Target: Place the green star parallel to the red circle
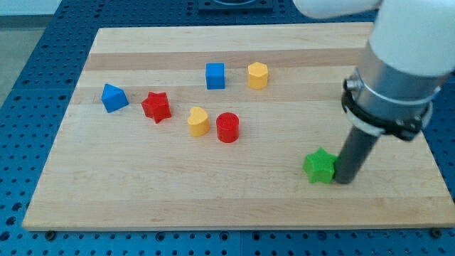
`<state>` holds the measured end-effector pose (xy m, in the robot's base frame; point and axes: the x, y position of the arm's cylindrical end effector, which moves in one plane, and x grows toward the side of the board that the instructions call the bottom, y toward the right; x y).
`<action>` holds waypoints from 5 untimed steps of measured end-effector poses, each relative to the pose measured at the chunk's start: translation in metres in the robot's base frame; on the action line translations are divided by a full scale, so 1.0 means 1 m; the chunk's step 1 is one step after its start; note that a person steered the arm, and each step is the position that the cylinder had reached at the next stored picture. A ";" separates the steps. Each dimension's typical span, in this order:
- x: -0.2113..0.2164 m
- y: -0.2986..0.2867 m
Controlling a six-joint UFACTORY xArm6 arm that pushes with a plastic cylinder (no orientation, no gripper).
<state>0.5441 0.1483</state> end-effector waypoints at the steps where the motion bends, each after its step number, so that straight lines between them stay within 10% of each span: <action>1: -0.023 -0.021; 5: 0.040 0.022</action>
<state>0.5838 0.1708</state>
